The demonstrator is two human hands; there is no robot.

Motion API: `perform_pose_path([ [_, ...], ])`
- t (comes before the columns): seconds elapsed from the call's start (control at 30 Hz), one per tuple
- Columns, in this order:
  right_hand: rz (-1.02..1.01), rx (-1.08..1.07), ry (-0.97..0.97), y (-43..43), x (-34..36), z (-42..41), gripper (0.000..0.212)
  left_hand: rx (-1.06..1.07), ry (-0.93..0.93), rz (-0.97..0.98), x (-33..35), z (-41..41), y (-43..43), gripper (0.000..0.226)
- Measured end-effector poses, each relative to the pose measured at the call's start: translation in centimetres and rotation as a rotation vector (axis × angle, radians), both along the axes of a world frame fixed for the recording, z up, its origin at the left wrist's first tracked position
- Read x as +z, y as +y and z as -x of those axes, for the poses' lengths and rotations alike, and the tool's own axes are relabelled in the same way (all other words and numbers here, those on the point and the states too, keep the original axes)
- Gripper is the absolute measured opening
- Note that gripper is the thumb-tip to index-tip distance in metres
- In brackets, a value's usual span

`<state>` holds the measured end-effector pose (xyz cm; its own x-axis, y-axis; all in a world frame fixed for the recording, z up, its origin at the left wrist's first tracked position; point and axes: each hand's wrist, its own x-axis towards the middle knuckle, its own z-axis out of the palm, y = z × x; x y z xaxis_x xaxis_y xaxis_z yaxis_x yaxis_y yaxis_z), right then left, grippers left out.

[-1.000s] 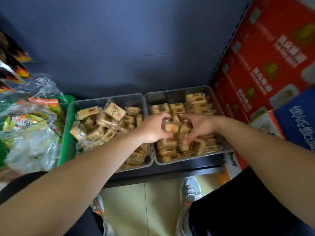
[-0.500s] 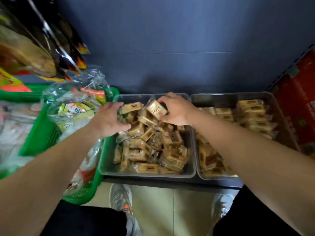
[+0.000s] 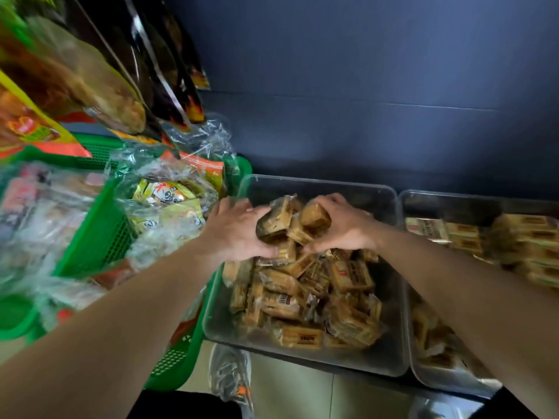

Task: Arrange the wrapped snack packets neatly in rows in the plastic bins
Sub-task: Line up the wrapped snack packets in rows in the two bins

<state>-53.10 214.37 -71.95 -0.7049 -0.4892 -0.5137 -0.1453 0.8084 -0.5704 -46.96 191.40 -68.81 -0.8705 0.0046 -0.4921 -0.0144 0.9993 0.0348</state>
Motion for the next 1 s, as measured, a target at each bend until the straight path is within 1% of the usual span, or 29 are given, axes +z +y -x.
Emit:
perform_pose_path([
  [0.1,0.023,-0.018,0.028,-0.5,-0.5,-0.4,0.107,-0.085,0.049,0.070,0.1,0.0,0.4,0.110],
  [0.17,0.033,-0.023,0.063,-0.7,-0.6,-0.1,0.097,-0.132,0.058,0.057,-0.1,-0.1,1.1,0.111],
  [0.2,0.047,-0.017,0.051,-0.7,-0.5,0.2,0.087,-0.109,0.046,0.019,-0.2,-0.2,1.4,0.109],
  [0.27,0.095,-0.016,-0.007,-0.6,-0.5,0.6,0.071,0.013,0.011,-0.104,-0.3,-0.5,1.6,0.101],
  [0.3,0.119,-0.022,-0.025,-0.6,-0.4,0.6,0.071,0.064,0.005,-0.177,-0.4,-0.5,1.5,0.097],
  [0.33,0.126,-0.027,-0.018,-0.7,-0.5,0.5,0.075,0.093,0.001,-0.244,-0.4,-0.7,1.4,0.096],
  [0.37,0.120,-0.036,0.010,-0.8,-0.7,0.2,0.081,0.107,-0.006,-0.305,-0.4,-0.8,1.4,0.100],
  [0.4,0.111,-0.043,0.055,-0.9,-0.6,-0.1,0.082,0.109,-0.016,-0.352,-0.5,-0.8,1.5,0.107],
  [0.43,0.103,-0.048,0.102,-1.0,-0.5,-0.3,0.079,0.097,-0.027,-0.371,-0.4,-0.9,1.8,0.112],
  [0.47,0.086,-0.043,0.147,-1.1,-0.3,-0.4,0.075,0.082,-0.036,-0.359,-0.4,-1.0,2.1,0.112],
  [0.53,0.027,-0.015,0.202,-0.6,0.8,-0.5,0.068,0.070,-0.049,-0.326,-0.5,-1.1,2.6,0.101],
  [0.63,-0.031,0.019,0.215,1.4,2.8,-0.4,0.069,0.062,-0.055,-0.335,-0.4,-1.2,3.0,0.082],
  [0.73,0.010,-0.074,0.184,4.8,4.5,-0.7,0.063,0.011,-0.027,-0.361,-0.6,-2.1,3.7,0.066],
  [0.83,0.041,-0.137,0.176,7.7,5.1,-1.7,0.062,-0.024,0.020,-0.410,-0.8,-3.2,4.7,0.068],
  [0.9,0.081,-0.185,0.162,8.7,5.1,-2.4,0.059,-0.012,0.035,-0.483,-0.6,-3.7,5.1,0.068],
  [0.93,0.103,-0.215,0.164,8.9,5.1,-2.7,0.058,0.002,0.036,-0.530,-0.5,-3.9,5.3,0.064],
  [1.0,0.137,-0.257,0.186,8.9,5.3,-3.1,0.058,0.024,0.056,-0.596,-0.5,-4.1,5.6,0.047],
])
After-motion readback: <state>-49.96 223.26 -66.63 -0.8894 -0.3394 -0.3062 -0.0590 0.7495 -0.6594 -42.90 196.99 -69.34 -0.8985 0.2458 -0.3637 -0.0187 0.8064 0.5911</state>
